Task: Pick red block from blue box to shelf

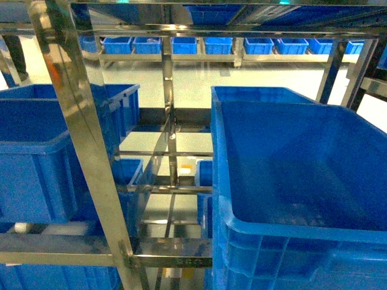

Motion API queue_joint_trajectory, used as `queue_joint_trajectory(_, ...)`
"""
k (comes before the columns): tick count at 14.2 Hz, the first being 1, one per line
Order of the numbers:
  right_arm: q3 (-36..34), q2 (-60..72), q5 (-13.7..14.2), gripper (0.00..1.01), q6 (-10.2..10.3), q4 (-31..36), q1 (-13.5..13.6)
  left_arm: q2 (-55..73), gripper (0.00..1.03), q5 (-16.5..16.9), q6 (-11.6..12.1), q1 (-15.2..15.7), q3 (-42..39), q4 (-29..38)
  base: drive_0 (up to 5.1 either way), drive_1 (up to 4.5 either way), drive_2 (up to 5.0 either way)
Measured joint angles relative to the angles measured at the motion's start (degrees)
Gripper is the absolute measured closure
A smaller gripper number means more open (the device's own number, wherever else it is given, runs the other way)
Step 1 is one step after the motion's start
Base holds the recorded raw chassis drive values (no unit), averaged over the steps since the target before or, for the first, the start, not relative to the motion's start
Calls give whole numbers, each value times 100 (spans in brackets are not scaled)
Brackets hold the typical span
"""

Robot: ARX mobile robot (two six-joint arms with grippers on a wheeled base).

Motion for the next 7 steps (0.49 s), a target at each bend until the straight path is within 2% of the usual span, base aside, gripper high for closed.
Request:
queue_joint_trajectory(1, 0, 0, 0, 72, 0, 0, 0, 0, 5, 0, 0, 2, -2, 2, 0, 0, 0)
queue_joint_trajectory(2, 131, 278, 638, 72, -173, -393, 299, 0, 5, 0, 0, 2, 0, 0, 0, 0, 0)
queue_joint_trajectory(3, 258, 1154, 1051, 72, -192, 11, 485, 0, 5, 0, 0, 2, 0, 0, 0, 0, 0)
queue_joint_trajectory(5, 610, 2809, 1008, 72, -4, 1231, 328, 0, 5, 2, 0, 2, 0, -11, 0, 0, 0)
queue_joint_trajectory(6, 960, 3982, 669, 72, 125, 1891, 339, 0, 5, -2, 0, 2, 0, -9, 0, 0, 0)
queue_joint_trajectory(7, 1198, 4889, 625, 72, 146, 2459, 426, 0, 5, 0, 0, 2, -2, -9, 0, 0, 0)
